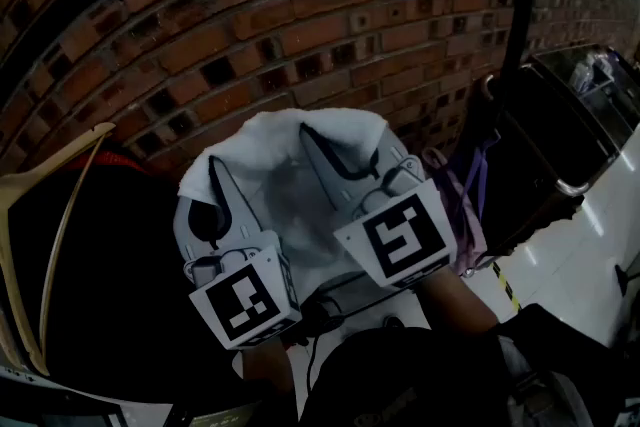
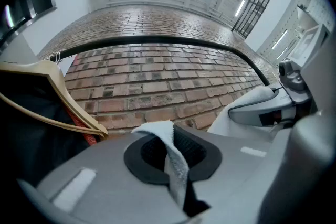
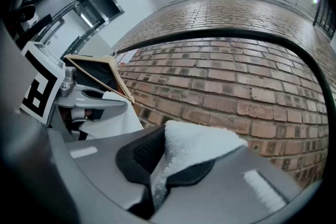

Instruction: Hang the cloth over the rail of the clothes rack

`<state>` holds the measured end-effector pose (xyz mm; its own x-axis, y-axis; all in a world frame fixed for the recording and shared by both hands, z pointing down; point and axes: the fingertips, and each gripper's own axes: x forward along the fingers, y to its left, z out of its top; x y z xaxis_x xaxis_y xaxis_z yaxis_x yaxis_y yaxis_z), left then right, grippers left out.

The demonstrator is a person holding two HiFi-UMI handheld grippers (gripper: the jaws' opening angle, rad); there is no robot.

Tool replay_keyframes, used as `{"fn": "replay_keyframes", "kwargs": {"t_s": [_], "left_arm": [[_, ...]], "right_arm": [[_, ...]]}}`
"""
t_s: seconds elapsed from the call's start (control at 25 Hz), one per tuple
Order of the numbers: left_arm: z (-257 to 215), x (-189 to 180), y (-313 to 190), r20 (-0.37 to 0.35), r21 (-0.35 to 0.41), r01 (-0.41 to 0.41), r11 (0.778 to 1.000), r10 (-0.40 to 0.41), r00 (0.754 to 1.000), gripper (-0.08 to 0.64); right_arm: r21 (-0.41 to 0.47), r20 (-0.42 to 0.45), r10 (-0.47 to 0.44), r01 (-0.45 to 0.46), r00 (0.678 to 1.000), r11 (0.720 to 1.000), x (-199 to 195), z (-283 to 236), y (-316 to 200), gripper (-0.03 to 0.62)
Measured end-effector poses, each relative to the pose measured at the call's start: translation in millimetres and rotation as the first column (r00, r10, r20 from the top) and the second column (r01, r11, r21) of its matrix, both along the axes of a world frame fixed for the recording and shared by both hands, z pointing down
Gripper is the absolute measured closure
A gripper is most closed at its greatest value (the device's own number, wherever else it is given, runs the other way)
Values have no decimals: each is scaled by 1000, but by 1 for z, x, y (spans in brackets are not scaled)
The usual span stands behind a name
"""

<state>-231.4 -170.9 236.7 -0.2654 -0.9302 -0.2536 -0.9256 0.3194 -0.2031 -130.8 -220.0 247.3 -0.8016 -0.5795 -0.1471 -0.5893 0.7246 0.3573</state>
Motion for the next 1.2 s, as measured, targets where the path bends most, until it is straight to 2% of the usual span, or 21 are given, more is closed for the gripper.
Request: {"fn": "replay_keyframes", "kwargs": {"t_s": [0.36,0.84,1.2], "left_arm": [[-11,3,4,62,23,-20,1000,19,998,531],[-78,5,27,129,131,-35,991,18,991,531],[-139,10,44,209,229,-54,972,5,978,531]], "right_arm": [[23,8,7,-7,1000,1000,5,-14,6,580],[164,43,10,-17,999,986,15,-77,28,580],[288,94,12,-39,995,957,20,-138,45,580]]}}
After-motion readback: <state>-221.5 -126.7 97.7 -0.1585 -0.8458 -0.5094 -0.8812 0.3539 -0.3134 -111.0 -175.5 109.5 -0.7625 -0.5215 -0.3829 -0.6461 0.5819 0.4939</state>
